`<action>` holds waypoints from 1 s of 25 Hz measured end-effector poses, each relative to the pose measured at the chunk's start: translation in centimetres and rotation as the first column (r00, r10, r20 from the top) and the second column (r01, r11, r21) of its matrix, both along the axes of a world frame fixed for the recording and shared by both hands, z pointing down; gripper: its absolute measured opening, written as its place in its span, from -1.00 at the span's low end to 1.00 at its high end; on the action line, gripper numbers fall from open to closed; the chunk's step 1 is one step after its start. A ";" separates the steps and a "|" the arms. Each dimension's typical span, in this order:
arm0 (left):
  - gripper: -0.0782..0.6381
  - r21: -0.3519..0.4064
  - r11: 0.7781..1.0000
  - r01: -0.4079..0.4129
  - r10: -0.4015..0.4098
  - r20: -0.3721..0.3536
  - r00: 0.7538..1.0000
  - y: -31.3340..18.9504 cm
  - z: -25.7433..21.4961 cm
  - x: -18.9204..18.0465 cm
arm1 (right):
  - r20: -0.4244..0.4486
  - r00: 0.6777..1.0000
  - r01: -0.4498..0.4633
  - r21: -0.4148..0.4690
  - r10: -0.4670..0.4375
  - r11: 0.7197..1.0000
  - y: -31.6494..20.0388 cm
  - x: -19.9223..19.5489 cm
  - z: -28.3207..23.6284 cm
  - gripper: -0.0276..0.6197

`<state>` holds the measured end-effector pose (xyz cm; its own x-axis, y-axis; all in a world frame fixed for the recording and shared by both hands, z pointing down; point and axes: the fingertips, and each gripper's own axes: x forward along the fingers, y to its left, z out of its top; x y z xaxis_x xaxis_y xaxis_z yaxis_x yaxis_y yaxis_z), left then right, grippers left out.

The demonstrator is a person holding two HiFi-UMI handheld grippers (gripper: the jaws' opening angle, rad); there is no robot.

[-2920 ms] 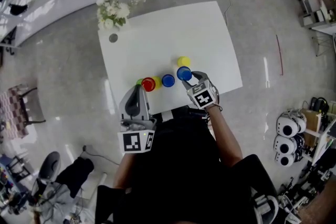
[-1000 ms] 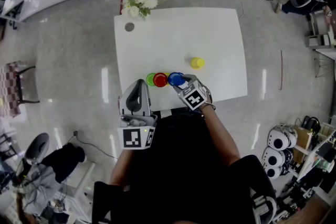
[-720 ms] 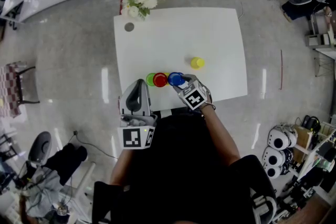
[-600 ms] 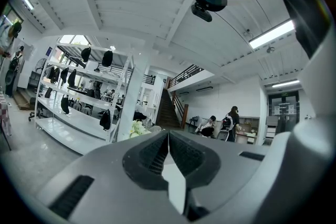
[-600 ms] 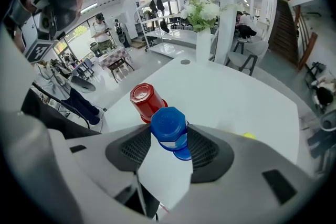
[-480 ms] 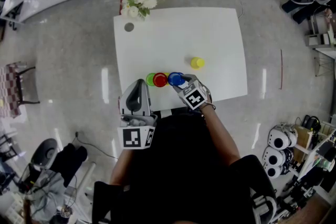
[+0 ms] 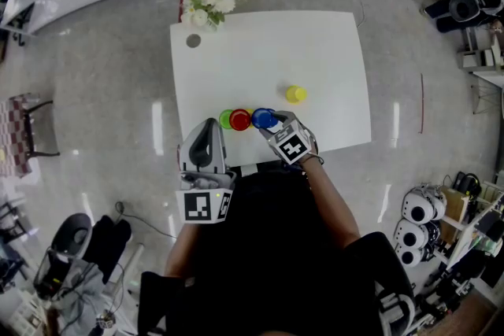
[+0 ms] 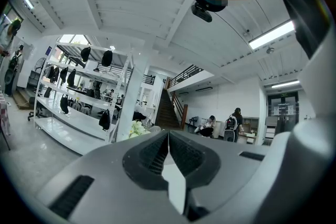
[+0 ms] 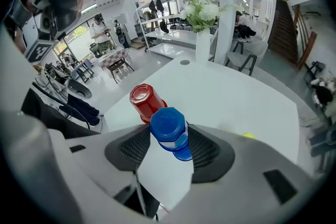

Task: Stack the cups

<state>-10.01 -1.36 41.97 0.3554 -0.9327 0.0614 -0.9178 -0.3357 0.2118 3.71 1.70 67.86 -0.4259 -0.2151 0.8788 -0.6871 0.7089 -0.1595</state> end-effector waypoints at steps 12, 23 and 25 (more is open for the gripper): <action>-0.72 0.009 0.999 -0.035 0.035 -0.008 0.999 -0.3 -0.3 1.5 | 0.078 0.996 -0.042 0.079 0.036 0.996 -0.7 1.1 -2.7 -0.15; -0.72 0.022 0.992 -0.124 0.124 0.000 0.992 -1.1 -0.2 4.9 | 0.147 0.977 -0.175 0.143 0.154 0.974 -1.2 4.7 -4.6 -0.52; -0.72 0.025 0.989 -0.144 0.144 -0.006 0.990 -1.3 -0.2 5.9 | 0.133 0.976 -0.192 0.160 0.172 0.968 -1.1 5.9 -4.6 -0.65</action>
